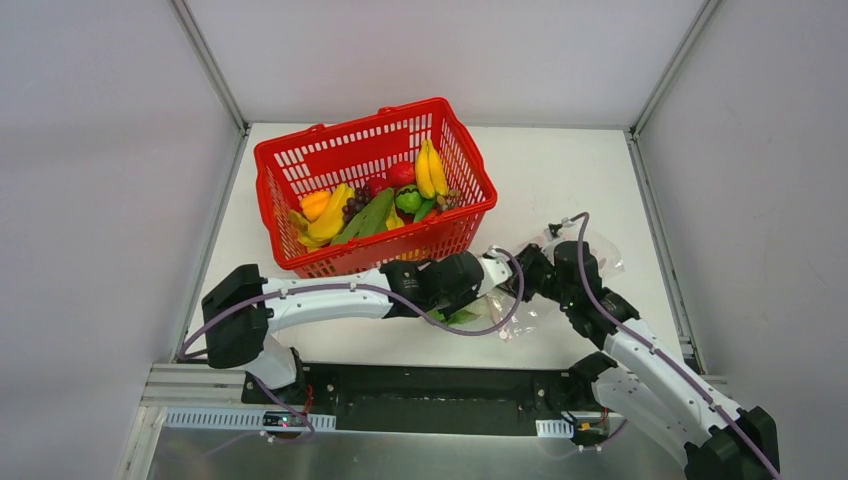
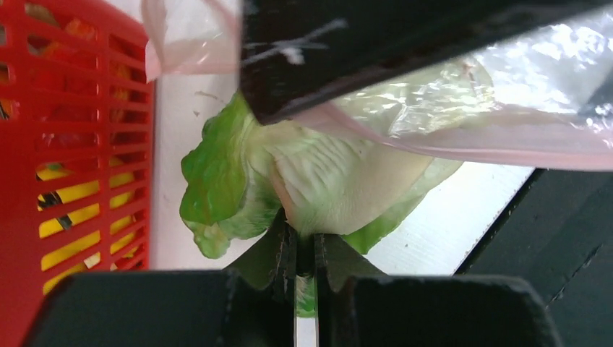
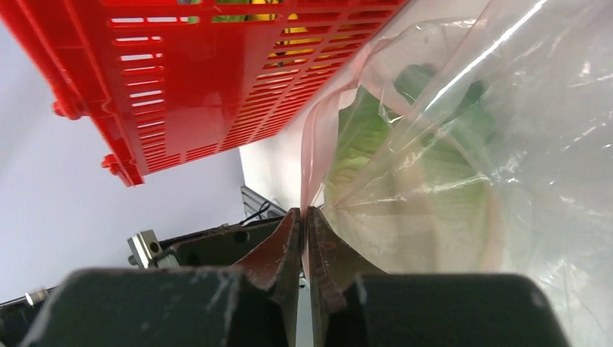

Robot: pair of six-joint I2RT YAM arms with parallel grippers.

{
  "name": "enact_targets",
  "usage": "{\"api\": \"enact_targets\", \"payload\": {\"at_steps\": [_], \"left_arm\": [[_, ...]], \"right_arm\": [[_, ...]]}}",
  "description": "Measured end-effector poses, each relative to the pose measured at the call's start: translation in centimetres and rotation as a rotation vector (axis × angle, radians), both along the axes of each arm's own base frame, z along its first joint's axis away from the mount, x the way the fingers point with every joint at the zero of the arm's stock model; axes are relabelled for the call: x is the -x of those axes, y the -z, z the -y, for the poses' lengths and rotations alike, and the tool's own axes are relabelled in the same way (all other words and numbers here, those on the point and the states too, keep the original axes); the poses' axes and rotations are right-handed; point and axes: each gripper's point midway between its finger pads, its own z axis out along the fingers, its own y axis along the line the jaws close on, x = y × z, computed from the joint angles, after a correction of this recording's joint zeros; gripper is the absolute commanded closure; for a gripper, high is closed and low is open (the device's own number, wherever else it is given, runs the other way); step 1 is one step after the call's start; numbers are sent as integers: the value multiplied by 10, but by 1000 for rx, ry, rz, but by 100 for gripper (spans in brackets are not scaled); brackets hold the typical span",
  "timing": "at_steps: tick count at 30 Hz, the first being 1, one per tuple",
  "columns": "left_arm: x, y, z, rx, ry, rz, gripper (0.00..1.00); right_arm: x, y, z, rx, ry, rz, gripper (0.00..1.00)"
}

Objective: Place the food in the zip-top bag and seal the zipper
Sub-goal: Place the fake vegetable in the zipper food storage bag.

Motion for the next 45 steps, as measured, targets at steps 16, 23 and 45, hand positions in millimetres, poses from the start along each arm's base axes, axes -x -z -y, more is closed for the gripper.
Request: {"api": "enact_targets", "payload": {"at_steps": [16,23,45], "left_arm": [[-13,10,5,79,-349,-162,100],[-10,25,16,71,-375,-220,100],[-20,30,38,121,-416,-247,100]], "right_arm": [[20,16,12,121,-111,124,73],[28,19,17,181,-159,146,28],[64,43,69,400,4,-107,47]]}}
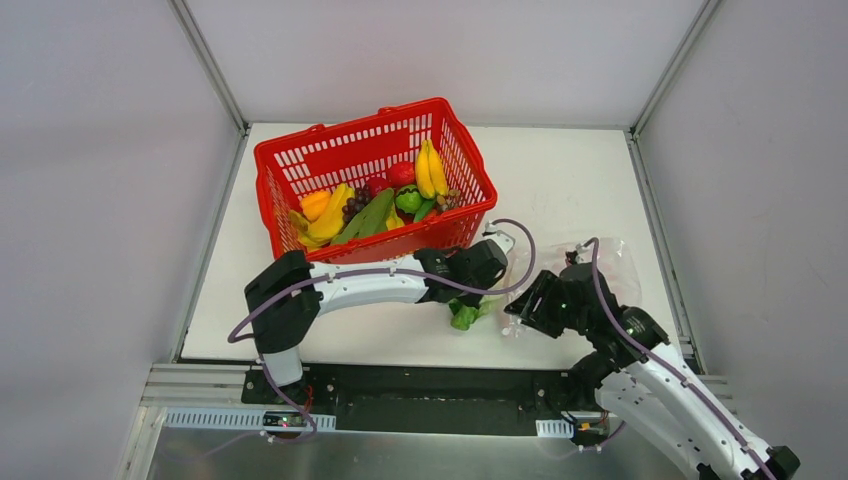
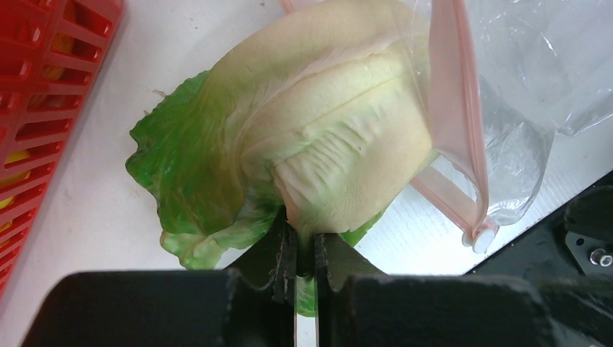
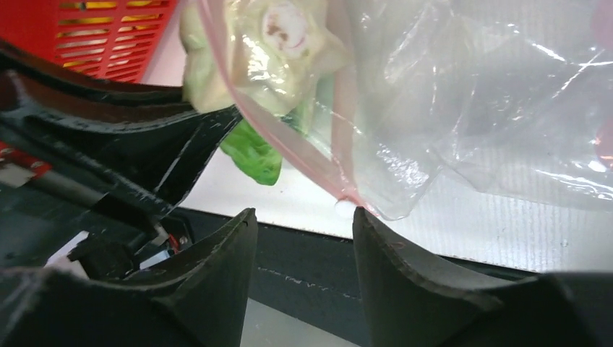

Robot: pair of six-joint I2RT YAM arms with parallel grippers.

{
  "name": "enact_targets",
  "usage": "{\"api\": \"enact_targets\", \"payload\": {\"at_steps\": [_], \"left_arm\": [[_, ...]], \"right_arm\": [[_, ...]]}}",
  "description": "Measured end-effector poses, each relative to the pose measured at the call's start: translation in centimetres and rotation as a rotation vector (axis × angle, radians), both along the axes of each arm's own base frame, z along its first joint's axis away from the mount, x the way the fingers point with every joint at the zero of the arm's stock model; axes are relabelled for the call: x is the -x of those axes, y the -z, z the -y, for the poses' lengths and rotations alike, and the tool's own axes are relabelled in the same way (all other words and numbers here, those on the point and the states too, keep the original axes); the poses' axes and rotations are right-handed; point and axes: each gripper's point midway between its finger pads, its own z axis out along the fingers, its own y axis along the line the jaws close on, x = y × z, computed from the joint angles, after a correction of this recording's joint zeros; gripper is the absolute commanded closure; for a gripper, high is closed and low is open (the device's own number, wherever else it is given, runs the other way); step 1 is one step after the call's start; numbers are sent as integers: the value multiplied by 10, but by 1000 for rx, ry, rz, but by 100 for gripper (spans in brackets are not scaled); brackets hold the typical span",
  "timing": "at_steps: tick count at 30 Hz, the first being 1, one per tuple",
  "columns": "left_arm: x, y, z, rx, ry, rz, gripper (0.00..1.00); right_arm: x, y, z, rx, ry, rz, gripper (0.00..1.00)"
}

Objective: Place the food in the zip-top bag and seal the zipper
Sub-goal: Place the fake vegetable in the zipper food storage bag.

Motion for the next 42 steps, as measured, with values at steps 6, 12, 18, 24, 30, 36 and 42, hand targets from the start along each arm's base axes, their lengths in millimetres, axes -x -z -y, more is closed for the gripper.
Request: {"api": "enact_targets", "payload": {"at_steps": [6,12,18,24,30,36,42], "left_arm": [[-2,-4,2,8,0,-4,100],[-3,-2,6,3,7,-11,100],[-2,2,9,-5,22,-32,100],[1,3,10,-10,48,-45,100],[1,4,14,-13,67,-55,100],[-2,1,13,-19,65,-67,100],[2,-1,15,2,126,-108,100]], "right_arm": [[-5,28,2,84,33,-1,55],[-12,42,-4,146,29,45,62],[-24,55,4,304,60,122,88],[-27,57,1,363,49,178,100],[-27,60,-3,418,25,221,100],[-15,55,-25,407,-90,283,100],[-5,32,-50,269,-190,362,100]]}}
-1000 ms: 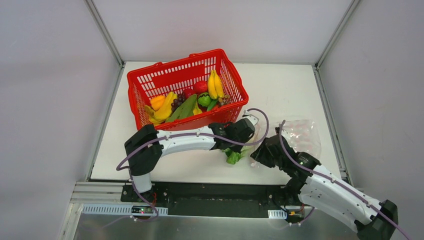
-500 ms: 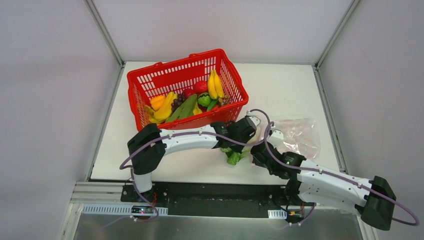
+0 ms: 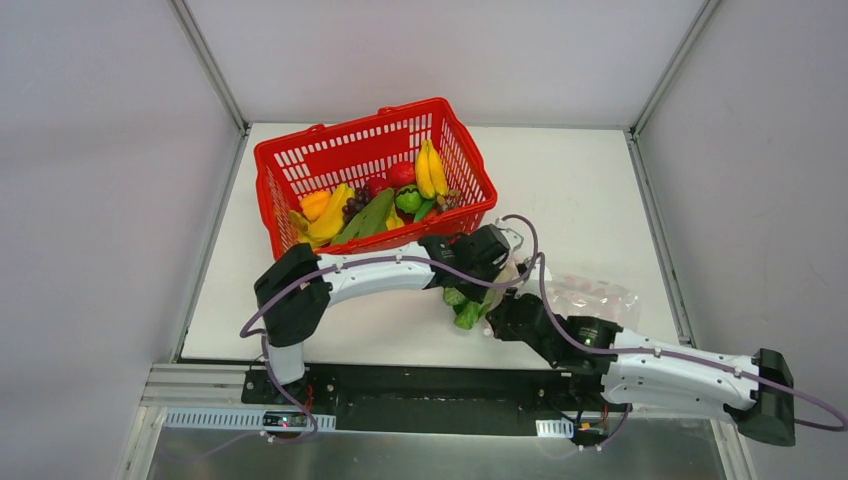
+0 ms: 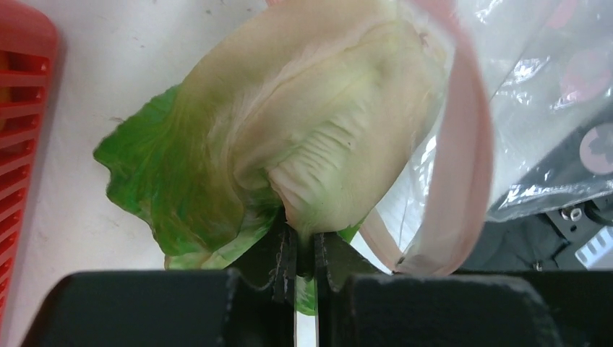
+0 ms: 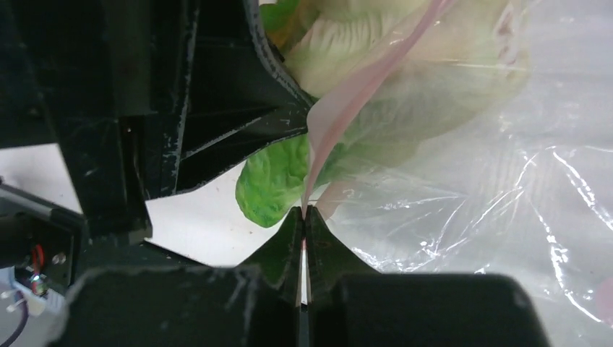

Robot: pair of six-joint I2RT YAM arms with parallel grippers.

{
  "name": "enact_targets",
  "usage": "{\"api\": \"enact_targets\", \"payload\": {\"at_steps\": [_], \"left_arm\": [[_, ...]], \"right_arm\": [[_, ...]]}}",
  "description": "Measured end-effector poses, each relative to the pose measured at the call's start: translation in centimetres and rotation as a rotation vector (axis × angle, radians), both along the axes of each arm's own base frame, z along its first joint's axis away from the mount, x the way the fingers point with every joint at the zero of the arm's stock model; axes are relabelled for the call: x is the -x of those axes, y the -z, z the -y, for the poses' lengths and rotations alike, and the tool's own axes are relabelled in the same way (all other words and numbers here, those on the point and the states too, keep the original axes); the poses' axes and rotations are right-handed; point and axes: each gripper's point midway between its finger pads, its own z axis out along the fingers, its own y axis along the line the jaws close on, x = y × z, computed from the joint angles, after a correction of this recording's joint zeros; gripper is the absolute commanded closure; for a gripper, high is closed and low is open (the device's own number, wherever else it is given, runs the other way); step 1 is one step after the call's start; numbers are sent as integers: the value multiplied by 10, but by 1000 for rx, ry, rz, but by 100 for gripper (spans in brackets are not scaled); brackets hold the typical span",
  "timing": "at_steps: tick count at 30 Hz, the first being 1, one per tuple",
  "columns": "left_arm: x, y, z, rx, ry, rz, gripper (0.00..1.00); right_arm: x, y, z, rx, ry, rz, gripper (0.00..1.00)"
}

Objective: Place the food in the zip-top bag and seal the zipper
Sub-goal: Place the fake vegetable in the zipper food storage bag.

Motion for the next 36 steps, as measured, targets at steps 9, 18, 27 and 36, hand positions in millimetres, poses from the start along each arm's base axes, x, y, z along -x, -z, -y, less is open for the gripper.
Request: {"api": "enact_targets", "payload": {"at_steps": [9,18,27,36], "left_arm": [[28,-3,-1,97,131,-87,100],[29,7,2,128,129,-85,100],[28,6,3,134,128,-79,100],[28,8,4,141,128,-76,100]], "right_arm": [[11,-10,2,-129,-72,36,49],[7,-33,24,-200,130,-29,48],[-15,-69,51,-225,338,44,63],[-47,-61,90,-159,561,37,63]]}}
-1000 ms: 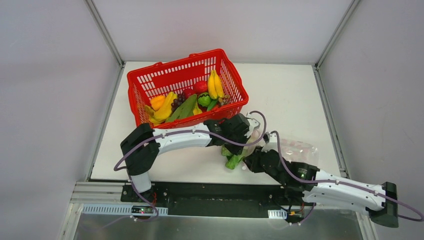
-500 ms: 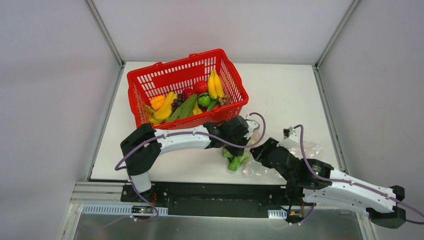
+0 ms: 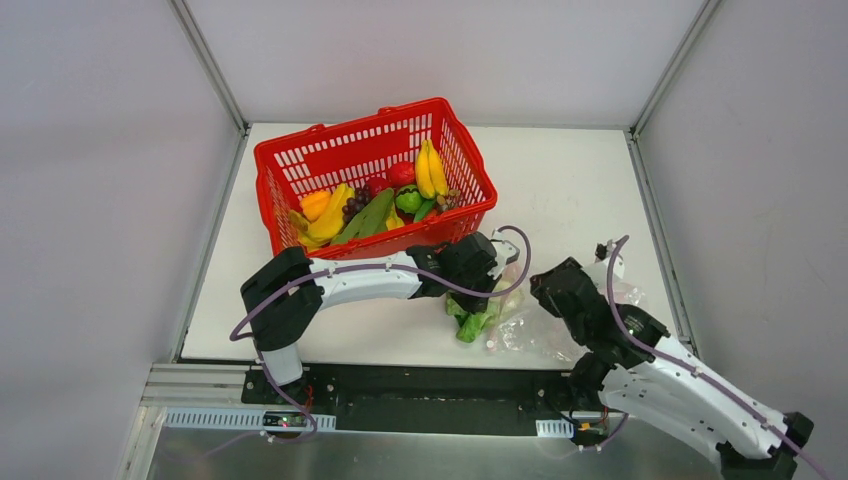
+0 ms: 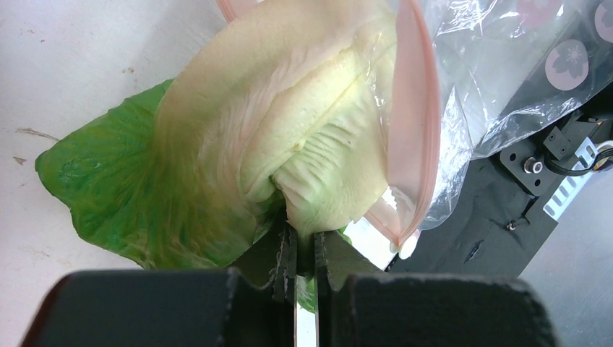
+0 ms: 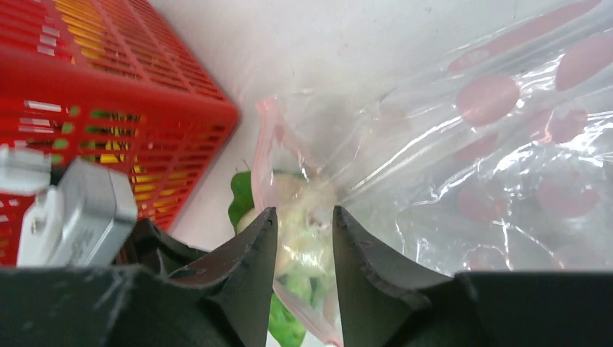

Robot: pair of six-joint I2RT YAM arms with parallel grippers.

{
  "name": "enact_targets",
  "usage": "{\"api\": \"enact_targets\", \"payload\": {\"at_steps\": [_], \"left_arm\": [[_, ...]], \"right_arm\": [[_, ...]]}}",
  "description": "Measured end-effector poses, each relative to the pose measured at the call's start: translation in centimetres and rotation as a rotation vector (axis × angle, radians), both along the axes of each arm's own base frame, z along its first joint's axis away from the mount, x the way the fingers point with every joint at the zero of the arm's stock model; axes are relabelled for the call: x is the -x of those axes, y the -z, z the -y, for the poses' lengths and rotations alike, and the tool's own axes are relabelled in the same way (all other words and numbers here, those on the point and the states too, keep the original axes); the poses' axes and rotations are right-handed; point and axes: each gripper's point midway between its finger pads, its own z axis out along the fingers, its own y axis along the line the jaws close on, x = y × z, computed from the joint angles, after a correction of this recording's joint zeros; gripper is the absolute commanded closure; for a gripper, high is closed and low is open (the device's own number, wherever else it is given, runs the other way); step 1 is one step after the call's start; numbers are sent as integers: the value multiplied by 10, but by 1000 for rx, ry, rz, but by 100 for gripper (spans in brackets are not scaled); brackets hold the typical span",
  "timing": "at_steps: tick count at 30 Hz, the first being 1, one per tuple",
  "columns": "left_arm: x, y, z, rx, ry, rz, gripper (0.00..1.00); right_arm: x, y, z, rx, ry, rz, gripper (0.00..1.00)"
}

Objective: Place the food in the zip-top bag and seal the zipper
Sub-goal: Place the fake vegetable in the zipper food storage bag.

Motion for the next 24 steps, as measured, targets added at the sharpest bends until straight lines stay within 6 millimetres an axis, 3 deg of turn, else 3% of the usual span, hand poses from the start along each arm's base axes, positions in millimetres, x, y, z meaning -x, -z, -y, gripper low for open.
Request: {"api": "enact_targets", "payload": {"at_steps": [7,11,17,21,24], "left_arm": [[0,0,0,-1,2,1,100],[0,0,-1,-4,5,3,100],[0,0,-1,-8,7,2,100],[0,0,-1,-9,8,1,100],[1,-1,-1,-9,13,2,100]], "right_arm": [[-29,9,16,-61,58,-113,55],[-45,16,4,-92,-22,-207,51],[-39,18,-23,-123,-207,-255,51],[-34,23,-30,-131,-263,-288,63],[-33,24,-31,-126,-278,-295,79]]}}
